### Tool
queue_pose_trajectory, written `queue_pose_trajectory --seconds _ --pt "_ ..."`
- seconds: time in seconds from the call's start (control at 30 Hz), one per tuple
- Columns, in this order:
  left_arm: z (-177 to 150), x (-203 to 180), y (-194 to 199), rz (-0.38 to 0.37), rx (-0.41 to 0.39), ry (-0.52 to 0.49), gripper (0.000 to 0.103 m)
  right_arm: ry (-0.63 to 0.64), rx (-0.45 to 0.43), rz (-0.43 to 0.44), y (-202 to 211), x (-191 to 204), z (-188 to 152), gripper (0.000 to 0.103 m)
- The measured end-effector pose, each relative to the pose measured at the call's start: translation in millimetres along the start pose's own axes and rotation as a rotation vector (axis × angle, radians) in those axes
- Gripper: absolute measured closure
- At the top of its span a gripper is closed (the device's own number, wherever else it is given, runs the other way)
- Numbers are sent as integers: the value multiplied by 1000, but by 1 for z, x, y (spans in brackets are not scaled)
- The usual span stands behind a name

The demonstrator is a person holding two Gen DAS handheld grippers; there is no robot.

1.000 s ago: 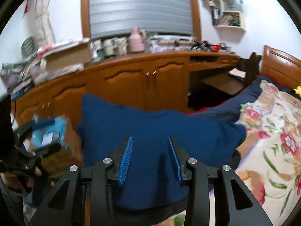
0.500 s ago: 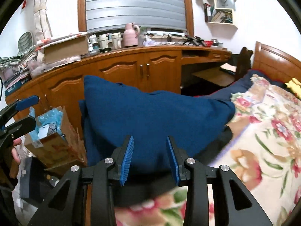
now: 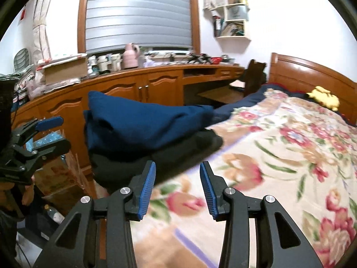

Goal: Fold large clothes

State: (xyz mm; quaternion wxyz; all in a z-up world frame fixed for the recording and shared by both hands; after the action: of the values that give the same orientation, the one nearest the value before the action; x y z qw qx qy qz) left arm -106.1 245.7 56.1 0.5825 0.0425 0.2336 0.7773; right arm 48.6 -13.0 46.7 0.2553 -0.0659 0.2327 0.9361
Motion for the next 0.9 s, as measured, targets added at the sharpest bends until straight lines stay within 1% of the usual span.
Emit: queue_pose_trajectory --seconds 0.07,0.23,0.3,0.33,0.47,0.6,0.77,0.9 --pt "-5 -21 -8 -20 9 -19 0 -5 1 -27 16 -6 -12 55" --pt "-17 -65 -19 -87 19 -37 0 -27 2 -101 51 -8 -37 45" --pt "-24 -86 -25 -108 31 -48 0 -40 5 -120 64 -6 -47 37" --pt "-26 -92 -27 -112 33 -54 0 -47 8 -132 70 -5 -52 36" --pt "-39 -130 -38 -166 43 -57 0 -94 30 -203 89 -3 -70 19" --pt "-52 -168 -51 -220 66 -59 0 -123 64 -318 108 -2 -87 17" --pt "-66 -214 -62 -285 82 -78 0 -197 77 -422 131 -2 -99 17" --pt "-77 -239 -69 -314 85 -80 0 -245 79 -514 150 -5 -106 17"
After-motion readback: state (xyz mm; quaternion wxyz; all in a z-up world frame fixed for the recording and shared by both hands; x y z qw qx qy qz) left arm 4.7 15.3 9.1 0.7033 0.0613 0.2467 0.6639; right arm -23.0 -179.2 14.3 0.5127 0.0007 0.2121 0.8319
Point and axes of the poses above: each gripper's, at about its wrist camera, not at the fingertips, and y roughly against the way its jaws point, x to its left, z to its top, the point moved 2 cm from there along -y, roughly the way its jaws point, and after that the axes turned 15 degrees about y, right-handed, at the moved point
